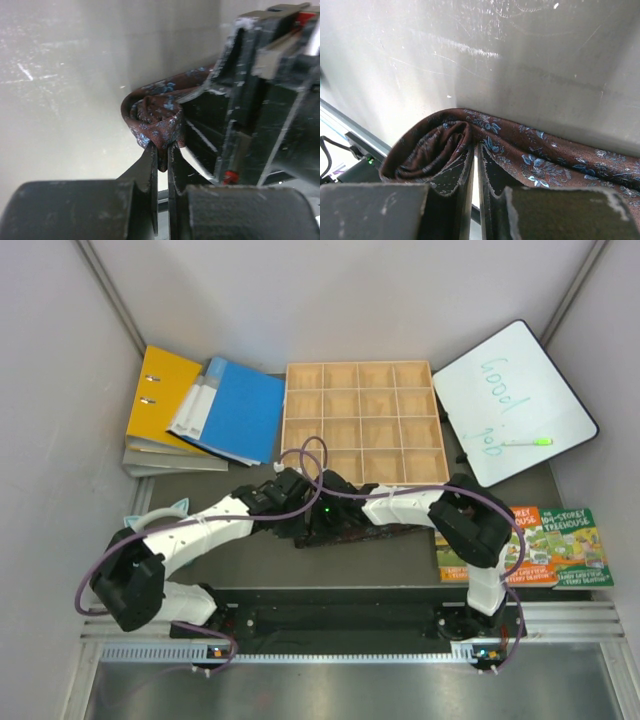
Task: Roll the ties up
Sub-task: Roll the tie at the center of the board.
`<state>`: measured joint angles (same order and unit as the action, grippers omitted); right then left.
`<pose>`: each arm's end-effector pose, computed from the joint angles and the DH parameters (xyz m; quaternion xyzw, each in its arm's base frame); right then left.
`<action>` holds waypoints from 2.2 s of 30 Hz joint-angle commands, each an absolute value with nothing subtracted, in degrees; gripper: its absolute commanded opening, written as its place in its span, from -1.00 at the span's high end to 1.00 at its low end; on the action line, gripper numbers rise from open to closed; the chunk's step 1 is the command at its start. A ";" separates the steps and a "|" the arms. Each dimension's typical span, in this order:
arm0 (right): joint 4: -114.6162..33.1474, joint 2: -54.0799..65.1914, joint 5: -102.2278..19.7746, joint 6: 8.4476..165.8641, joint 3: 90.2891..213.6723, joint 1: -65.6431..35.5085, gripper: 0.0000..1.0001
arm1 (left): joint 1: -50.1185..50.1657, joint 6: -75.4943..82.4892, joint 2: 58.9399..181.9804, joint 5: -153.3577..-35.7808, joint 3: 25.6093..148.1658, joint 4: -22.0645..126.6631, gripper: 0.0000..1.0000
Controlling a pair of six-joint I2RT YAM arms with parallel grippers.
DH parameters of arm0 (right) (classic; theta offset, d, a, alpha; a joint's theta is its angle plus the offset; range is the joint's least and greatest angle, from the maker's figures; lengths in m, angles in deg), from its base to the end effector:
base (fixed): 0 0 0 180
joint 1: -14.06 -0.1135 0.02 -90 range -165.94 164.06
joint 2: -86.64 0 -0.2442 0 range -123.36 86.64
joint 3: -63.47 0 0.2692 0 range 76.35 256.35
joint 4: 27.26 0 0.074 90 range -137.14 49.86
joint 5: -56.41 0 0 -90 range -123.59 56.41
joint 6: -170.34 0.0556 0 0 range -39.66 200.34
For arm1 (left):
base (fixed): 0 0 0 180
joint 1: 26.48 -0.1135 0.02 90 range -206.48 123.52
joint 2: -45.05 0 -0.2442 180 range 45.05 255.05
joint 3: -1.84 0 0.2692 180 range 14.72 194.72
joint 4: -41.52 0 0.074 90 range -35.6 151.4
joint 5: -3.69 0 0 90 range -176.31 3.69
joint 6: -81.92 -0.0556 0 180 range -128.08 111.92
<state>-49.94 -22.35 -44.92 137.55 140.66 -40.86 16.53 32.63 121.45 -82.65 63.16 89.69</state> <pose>0.2226 0.3360 0.0980 -0.0112 0.9481 0.3043 0.0915 0.2077 -0.1889 0.1652 0.0121 0.9723 -0.1311 0.1929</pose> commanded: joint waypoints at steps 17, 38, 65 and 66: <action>-57.45 -15.07 -41.50 133.87 139.46 -40.35 0.74 | 22.65 35.86 132.59 -79.45 69.39 88.42 0.96; -63.08 0.50 -39.21 131.50 128.29 -33.14 0.58 | 24.68 32.79 137.69 -77.34 74.22 92.99 0.37; -60.00 0.43 -42.38 130.09 134.26 -33.57 -0.07 | 24.15 31.11 126.01 -73.65 80.20 102.48 -0.48; -60.09 -0.11 -42.11 129.65 135.66 -34.10 -0.10 | 23.28 31.47 125.04 -73.22 79.15 102.91 -0.48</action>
